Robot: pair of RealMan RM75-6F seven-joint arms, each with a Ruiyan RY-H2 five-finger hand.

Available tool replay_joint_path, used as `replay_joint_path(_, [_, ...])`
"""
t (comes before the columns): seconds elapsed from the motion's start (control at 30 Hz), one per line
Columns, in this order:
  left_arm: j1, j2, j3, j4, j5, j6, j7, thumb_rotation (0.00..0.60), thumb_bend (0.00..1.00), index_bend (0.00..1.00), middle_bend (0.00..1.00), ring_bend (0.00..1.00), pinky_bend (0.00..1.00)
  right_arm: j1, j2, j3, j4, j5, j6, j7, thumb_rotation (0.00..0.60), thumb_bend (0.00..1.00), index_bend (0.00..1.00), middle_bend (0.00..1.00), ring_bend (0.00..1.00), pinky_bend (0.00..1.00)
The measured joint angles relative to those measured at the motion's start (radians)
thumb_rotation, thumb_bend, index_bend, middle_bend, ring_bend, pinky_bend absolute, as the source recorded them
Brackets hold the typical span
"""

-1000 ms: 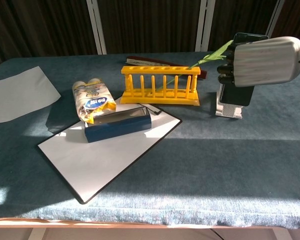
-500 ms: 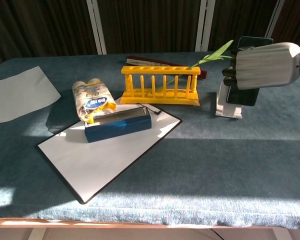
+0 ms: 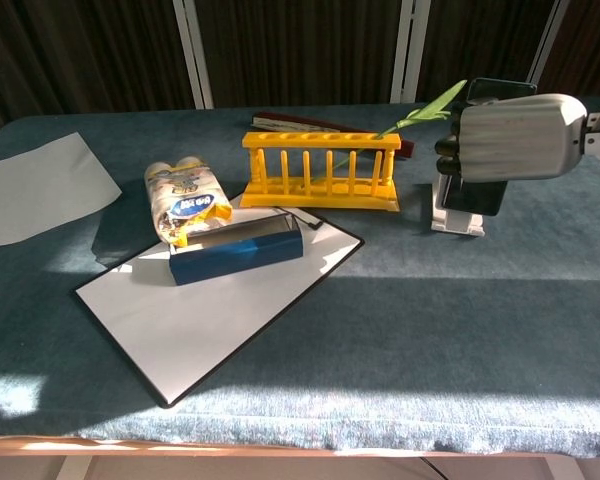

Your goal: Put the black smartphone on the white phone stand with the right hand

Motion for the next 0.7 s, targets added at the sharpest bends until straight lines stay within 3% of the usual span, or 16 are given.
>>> replay_joint_path(0.7, [0.003,-0.005,0.002,-0.002,0.005,0.003,0.012,0.600,0.37,0.00,0.00,0.00,0.00,-0.024,-0.058,0.008,0.045,0.014,0.005,0.031,0.600,0.39,1.00,0.74,0.69,0.71])
